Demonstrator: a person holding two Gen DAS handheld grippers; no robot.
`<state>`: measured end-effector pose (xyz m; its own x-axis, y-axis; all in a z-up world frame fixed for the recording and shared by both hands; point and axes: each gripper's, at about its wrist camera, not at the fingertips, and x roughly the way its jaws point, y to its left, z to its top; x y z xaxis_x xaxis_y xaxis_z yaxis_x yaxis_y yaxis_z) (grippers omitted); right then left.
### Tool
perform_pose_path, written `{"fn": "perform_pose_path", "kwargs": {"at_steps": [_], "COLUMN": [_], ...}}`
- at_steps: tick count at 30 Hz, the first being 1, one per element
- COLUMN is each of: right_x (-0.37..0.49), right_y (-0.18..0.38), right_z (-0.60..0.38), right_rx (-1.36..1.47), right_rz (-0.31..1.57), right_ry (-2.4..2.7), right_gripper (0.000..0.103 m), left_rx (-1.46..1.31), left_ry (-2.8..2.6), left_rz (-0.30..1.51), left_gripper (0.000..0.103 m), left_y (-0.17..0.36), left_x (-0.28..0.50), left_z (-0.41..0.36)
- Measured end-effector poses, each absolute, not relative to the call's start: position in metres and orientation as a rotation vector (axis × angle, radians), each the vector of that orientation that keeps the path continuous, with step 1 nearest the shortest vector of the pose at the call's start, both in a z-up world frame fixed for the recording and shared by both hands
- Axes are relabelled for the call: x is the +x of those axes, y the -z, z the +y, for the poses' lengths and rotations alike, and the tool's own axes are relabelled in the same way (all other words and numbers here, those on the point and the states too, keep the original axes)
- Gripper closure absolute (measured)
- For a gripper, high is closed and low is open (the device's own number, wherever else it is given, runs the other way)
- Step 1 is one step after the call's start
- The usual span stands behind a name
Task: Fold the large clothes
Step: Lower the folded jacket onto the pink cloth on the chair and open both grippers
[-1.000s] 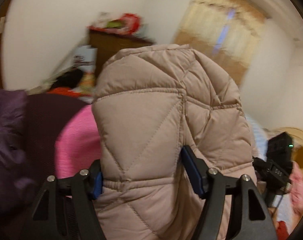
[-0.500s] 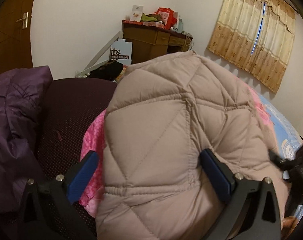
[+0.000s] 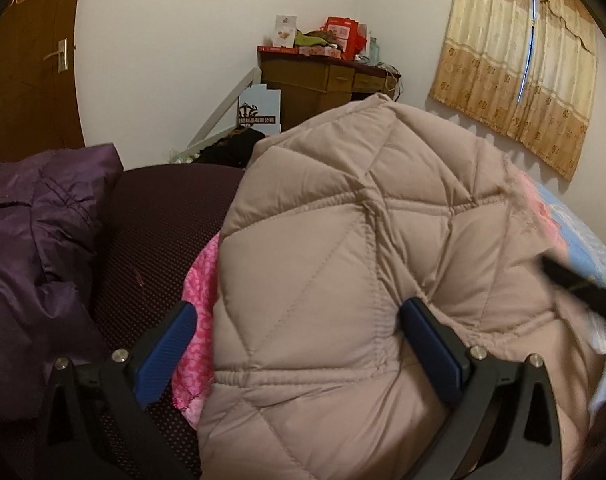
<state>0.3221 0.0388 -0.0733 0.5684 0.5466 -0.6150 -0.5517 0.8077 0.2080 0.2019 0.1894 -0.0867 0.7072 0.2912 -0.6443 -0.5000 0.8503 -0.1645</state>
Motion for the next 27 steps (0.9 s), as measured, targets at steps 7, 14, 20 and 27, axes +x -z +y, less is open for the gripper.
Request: {"fn": "perform_pose_path", "kwargs": {"at_steps": [7, 14, 20, 27], "right_x": [0.321, 0.340, 0.328, 0.259], "right_y": [0.102, 0.108, 0.096, 0.084], "right_z": [0.037, 0.050, 0.040, -0.010], "right_rx": [-0.006, -0.014, -0.010, 0.113], "right_rz": [0.653, 0.681, 0.724, 0.679], "right_ry": [-0.624, -0.615, -0.581, -0.552], "right_gripper": [0.037, 0.035, 0.032, 0.023], "left_rx": [-0.409, -0.409, -0.357, -0.286], "left_ry": [-0.413, -0.421, -0.431, -0.476], "left_rz": [0.663, 0.676, 0.712, 0.709], "left_gripper": [0.000, 0.000, 0.000, 0.000], "left_y": [0.091, 0.091, 0.083, 0.064], "left_x": [0.207, 0.206, 0.199, 0.159], "left_z": [0.200, 0.202, 0.199, 0.182]}}
